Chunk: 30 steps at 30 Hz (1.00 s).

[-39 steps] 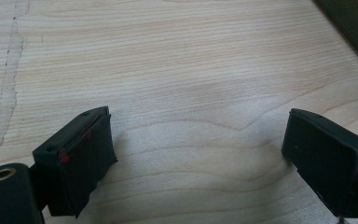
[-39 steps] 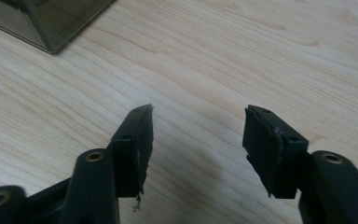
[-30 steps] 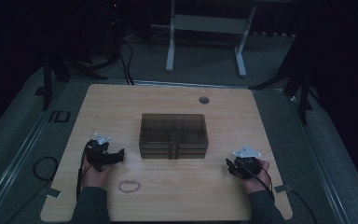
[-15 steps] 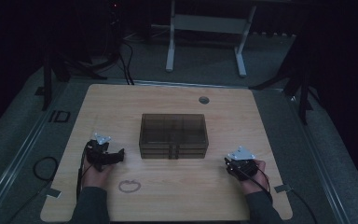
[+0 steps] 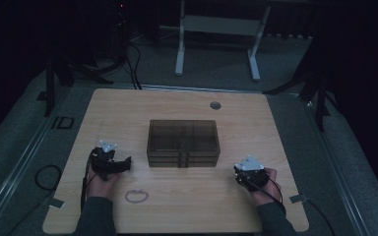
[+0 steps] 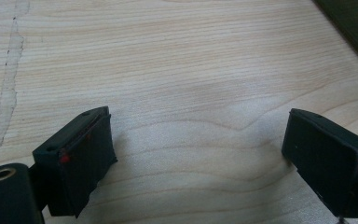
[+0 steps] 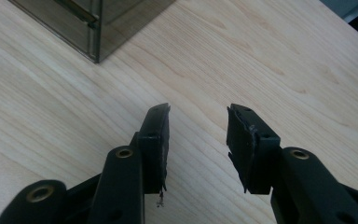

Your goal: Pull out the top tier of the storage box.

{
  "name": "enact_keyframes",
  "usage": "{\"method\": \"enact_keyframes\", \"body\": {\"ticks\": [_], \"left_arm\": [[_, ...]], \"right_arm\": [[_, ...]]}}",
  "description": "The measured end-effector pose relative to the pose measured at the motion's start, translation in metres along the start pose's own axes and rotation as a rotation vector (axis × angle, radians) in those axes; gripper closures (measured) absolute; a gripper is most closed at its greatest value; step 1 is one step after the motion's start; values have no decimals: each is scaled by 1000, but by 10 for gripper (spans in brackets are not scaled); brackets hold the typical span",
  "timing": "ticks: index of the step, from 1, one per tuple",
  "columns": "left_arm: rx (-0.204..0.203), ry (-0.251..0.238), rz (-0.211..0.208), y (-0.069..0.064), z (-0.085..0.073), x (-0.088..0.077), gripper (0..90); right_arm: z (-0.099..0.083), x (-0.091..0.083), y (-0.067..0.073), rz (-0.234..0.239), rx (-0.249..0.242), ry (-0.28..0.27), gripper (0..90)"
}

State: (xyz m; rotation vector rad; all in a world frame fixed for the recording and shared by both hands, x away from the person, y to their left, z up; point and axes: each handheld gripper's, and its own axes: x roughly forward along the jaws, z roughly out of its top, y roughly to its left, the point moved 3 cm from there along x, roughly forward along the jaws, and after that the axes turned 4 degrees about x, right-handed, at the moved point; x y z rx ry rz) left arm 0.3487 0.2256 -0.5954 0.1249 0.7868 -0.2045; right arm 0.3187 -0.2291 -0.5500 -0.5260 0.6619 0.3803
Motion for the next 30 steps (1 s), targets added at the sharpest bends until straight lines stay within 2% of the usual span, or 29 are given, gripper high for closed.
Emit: {"method": "enact_keyframes", "body": {"ticks": [30], "left_arm": [[0,0,0,0,0,0,92]], "right_arm": [[16,-8,29,-29,-135,-16,660]]}}
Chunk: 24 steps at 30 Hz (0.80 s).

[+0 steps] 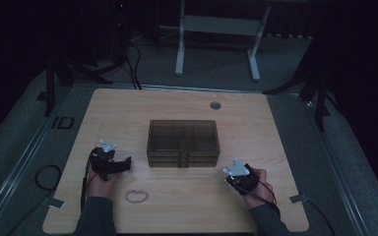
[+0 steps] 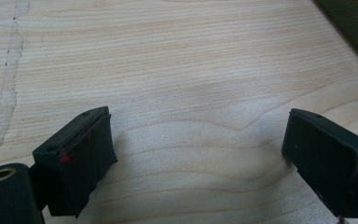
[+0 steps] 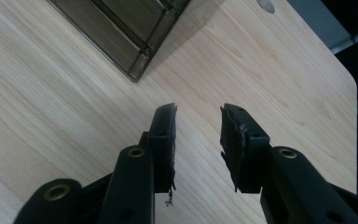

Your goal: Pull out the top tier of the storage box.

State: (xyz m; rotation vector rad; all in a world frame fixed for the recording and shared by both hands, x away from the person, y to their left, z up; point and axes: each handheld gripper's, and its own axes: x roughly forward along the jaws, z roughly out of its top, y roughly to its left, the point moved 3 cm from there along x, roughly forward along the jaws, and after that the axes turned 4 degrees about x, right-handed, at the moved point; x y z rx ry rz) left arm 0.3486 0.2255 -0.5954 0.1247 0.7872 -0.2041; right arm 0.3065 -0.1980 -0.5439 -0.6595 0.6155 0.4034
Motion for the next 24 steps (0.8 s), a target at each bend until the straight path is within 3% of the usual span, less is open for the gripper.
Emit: {"method": "enact_keyframes", "body": {"ticks": [24], "left_arm": [[0,0,0,0,0,0,92]], "right_arm": [[19,-10,17,-21,-93,-32,696]]}}
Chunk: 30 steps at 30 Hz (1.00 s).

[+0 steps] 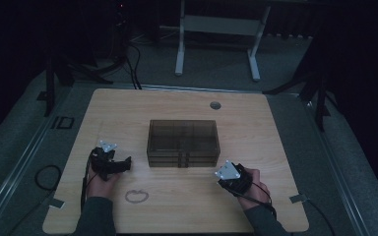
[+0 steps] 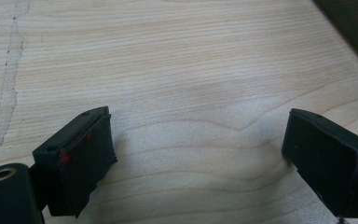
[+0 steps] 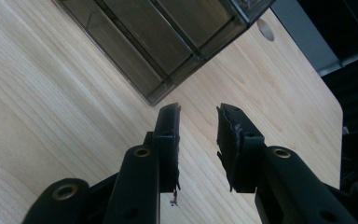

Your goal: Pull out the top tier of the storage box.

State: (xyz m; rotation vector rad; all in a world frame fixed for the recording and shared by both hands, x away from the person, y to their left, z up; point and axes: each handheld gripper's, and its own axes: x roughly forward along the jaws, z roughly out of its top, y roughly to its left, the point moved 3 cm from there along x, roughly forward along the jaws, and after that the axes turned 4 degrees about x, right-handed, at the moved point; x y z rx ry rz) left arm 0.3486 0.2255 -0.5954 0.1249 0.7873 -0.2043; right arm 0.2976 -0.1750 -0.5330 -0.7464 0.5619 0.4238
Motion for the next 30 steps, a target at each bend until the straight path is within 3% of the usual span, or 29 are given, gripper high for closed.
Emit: {"method": "enact_keyframes", "body": {"ticks": [16,30], "left_arm": [[-1,-1,-1,0,0,0,91],[-1,-1,-1,0,0,0,92]], "right_arm": [[20,-6,5,-20,-75,-31,708],[32,-3,19,-54,-162,-44,719]]}}
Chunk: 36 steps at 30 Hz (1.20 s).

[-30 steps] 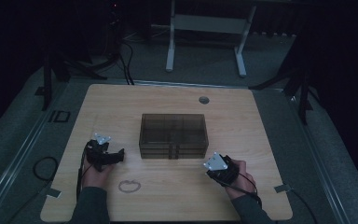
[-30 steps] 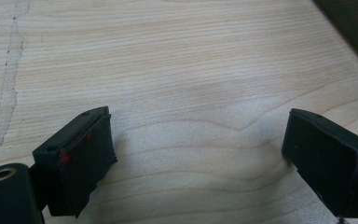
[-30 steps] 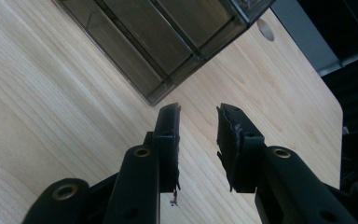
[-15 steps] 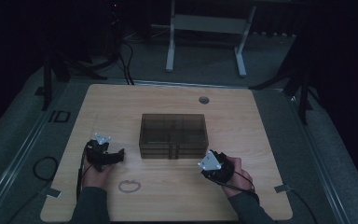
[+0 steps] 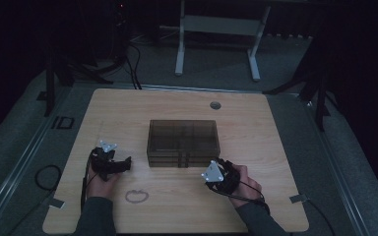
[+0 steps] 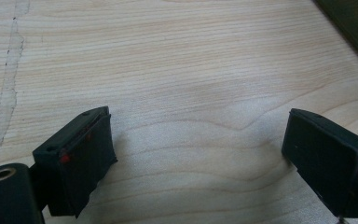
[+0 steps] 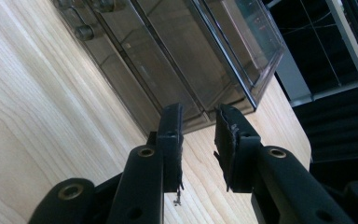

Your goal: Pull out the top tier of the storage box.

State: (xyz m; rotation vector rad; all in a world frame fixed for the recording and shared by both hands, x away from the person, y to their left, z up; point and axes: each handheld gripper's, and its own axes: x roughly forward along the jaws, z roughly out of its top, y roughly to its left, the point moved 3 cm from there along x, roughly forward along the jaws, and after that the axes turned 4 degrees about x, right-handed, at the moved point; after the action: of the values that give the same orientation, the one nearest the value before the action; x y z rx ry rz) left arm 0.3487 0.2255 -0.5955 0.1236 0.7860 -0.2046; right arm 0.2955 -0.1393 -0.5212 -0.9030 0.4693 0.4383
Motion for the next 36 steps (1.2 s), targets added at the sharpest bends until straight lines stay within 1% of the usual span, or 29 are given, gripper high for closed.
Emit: {"method": "enact_keyframes", "body": {"ticks": [5,7,10,15,16,28,36], "left_arm": [[1,0,0,0,0,0,92],[1,1,0,0,0,0,92],[0,0,0,0,0,0,92],[1,1,1,0,0,0,92],[1,1,1,0,0,0,92],[0,0,1,0,0,0,92],[1,1,1,0,0,0,92]], "right_arm": [[4,0,3,-7,-18,-2,722],[5,1,3,-18,-35,-3,728],[6,1,5,-24,-35,-3,731],[10,2,7,-41,-65,-4,734],[11,1,8,-44,-65,-5,735],[19,3,17,-59,-108,-11,734],[25,4,22,-79,-156,-11,736]]}}
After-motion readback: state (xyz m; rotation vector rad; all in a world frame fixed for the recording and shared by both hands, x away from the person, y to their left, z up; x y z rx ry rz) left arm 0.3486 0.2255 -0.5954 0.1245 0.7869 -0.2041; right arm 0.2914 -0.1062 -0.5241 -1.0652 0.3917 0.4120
